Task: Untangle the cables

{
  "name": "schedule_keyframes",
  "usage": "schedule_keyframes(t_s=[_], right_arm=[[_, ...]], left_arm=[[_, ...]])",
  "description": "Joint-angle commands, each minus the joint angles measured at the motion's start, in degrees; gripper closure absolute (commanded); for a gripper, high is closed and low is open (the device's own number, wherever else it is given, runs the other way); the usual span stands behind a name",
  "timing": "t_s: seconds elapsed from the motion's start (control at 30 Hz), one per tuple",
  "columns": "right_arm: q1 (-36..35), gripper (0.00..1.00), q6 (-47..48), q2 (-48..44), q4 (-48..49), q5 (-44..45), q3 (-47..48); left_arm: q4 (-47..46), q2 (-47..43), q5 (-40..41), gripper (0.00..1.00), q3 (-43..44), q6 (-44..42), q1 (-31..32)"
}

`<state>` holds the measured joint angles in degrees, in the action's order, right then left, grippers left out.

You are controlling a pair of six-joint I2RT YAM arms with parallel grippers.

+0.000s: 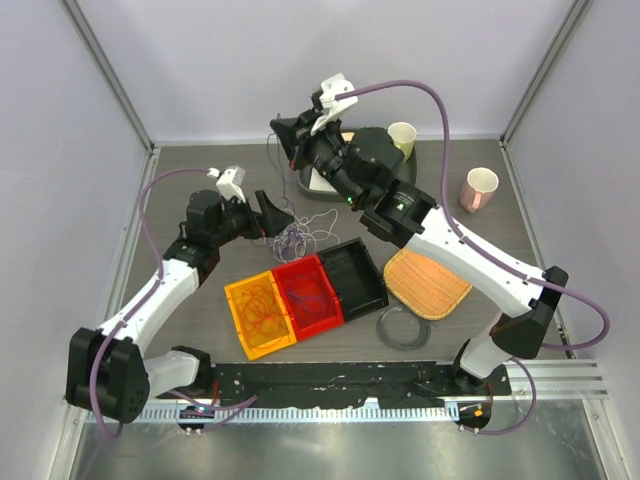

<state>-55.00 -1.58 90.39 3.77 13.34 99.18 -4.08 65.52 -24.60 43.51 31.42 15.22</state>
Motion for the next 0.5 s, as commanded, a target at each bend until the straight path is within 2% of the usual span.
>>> schedule_keyframes(t_s=[0.0, 0.1, 0.2, 0.23, 0.33, 0.4, 0.47], right_arm=[[-0.1, 0.99, -2.3, -1.9, -0.3, 0.1, 6.9], [0.0, 0.99, -1.8, -2.5, -0.3, 1.8, 8.4], [-0.2, 0.99, -0.7, -3.0, -0.3, 4.3, 9.4], [-0.1, 0.99, 0.0, -3.3, -0.3, 5.1, 9.3], [-0.1, 0.99, 3.7, -3.8, 0.0, 12.6, 9.4], [0.0, 0.99, 8.6, -4.0, 1.7, 21.4, 9.2], [0.6, 0.99, 11.2, -4.1, 3.3, 25.4, 8.8]], left_arm=[[-3.0, 4.3, 5.9, 0.12, 3.7, -0.1, 1.3], [-2.1, 7.1, 5.9, 0.24, 5.5, -0.7, 1.8], [-1.7, 9.5, 7.1, 0.48, 6.5, -0.3, 2.0], [-0.9, 9.8, 9.5, 0.68, 6.5, -0.4, 2.0], [2.7, 9.2, 14.4, 0.9, 6.2, -0.7, 2.0], [5.4, 8.4, 20.3, 0.93, 5.5, -1.0, 2.0], [9.0, 7.3, 28.4, 1.0, 4.9, -0.3, 2.0]])
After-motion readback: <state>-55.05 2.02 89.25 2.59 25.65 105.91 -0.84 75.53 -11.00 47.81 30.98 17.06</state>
